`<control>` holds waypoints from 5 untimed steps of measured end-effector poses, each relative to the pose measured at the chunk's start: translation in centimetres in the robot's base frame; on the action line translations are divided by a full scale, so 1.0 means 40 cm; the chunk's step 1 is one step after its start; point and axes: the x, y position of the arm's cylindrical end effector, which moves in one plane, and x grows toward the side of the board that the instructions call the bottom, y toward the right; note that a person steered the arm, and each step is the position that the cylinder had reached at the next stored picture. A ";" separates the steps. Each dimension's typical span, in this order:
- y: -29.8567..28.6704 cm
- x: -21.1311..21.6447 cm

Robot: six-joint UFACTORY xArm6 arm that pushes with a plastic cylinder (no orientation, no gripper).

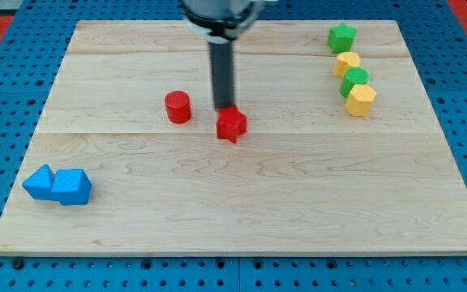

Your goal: Place the red star below the hexagon

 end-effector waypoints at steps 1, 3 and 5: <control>-0.076 0.066; -0.040 0.148; 0.256 0.149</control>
